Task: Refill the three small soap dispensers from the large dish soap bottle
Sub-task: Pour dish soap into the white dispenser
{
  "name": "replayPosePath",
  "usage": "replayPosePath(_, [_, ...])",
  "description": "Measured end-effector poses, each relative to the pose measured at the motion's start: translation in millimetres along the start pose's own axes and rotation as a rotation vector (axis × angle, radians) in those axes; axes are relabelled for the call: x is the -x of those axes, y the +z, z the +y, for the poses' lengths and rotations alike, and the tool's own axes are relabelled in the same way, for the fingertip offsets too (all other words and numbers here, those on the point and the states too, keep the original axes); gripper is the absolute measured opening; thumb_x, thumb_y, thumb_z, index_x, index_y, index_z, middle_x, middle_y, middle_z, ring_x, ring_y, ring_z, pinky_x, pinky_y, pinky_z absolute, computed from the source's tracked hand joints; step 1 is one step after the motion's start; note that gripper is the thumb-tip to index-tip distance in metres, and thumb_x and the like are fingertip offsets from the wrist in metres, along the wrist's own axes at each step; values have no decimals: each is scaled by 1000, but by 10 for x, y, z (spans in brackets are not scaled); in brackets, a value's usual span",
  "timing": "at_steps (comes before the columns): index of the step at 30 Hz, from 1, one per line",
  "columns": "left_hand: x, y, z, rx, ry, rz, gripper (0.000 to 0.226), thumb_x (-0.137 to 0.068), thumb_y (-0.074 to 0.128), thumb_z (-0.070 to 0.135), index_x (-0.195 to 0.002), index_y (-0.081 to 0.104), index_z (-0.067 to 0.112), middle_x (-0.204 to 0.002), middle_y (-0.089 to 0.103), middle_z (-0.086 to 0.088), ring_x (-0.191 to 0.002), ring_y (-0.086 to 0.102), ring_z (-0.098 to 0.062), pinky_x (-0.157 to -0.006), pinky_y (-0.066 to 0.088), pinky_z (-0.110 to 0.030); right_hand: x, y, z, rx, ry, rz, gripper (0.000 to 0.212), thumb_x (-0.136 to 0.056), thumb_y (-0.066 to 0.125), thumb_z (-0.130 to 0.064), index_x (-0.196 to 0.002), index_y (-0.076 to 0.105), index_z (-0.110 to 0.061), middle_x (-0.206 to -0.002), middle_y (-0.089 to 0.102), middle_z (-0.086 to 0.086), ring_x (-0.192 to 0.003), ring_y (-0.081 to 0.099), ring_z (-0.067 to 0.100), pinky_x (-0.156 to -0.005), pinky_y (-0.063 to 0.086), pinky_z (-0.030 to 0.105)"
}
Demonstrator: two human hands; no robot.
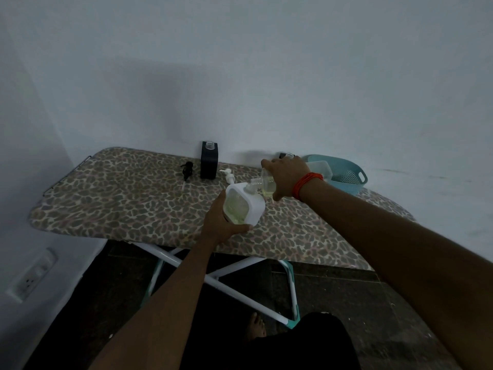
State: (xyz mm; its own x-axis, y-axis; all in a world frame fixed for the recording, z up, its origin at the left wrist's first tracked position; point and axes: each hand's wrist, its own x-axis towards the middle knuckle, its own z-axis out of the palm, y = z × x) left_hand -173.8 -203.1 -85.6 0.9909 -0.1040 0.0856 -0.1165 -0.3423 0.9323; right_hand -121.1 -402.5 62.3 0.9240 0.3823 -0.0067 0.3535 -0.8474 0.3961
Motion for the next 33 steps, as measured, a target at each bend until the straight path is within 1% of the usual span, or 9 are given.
replayPosePath(5, [-13,1,-20,-3,10,7,140,-43,84,65,-160,25,15,-159,40,-8,-145,42,-27,-111,42,-54,-3,-10,-10,10,-1,-1,92,-60,86,-52,-133,39,-24,-117,64,6,-104,62,31,-90,47,48])
replayPosePath(8, [-9,3,-17,-5,13,11,139,-44,84,63,-160,25,14,-160,38,-8,-146,40,-27,-113,41,-54,-2,-4,-6,7,-3,2,91,-60,86,-51,-133,40,-23,-117,64,6,-104,62,31,-91,47,48])
replayPosePath(12, [-11,13,-19,-16,18,19,132,-51,91,47,-160,25,13,-159,39,-9,-145,41,-27,-113,41,-54,-6,0,-3,6,-3,0,90,-61,86,-51,-134,40,-23,-117,64,6,-104,62,30,-92,47,48])
replayPosePath(14, [-13,19,-20,-17,27,25,129,-52,91,44,-160,25,14,-159,40,-8,-144,42,-26,-112,42,-53,-9,1,-5,2,-1,0,90,-61,86,-51,-134,40,-23,-117,64,5,-104,62,30,-91,47,48])
replayPosePath(19, [-9,22,-31,19,47,32,136,-44,86,60,-159,27,15,-157,43,-6,-141,45,-24,-111,44,-52,-15,16,3,-5,-3,6,89,-61,85,-50,-133,39,-24,-119,64,5,-105,62,30,-92,46,47])
replayPosePath(28, [-28,22,-60,21,70,32,133,-45,88,57,-157,31,16,-153,48,-5,-138,48,-24,-109,46,-53,-15,32,-3,0,1,19,90,-60,86,-50,-133,40,-24,-121,64,5,-106,62,30,-93,46,49])
replayPosePath(31, [-28,25,-63,27,82,35,129,-45,88,58,-156,33,18,-151,49,-4,-136,50,-22,-107,47,-52,-14,61,-4,-23,1,40,89,-61,86,-50,-132,40,-23,-119,64,4,-104,62,29,-89,45,45])
replayPosePath(33, [-30,27,-62,32,74,31,131,-45,88,57,-156,32,17,-151,48,-5,-137,49,-23,-108,47,-52,-11,96,-2,-61,4,56,87,-60,85,-50,-129,41,-23,-117,65,4,-100,63,28,-81,46,41])
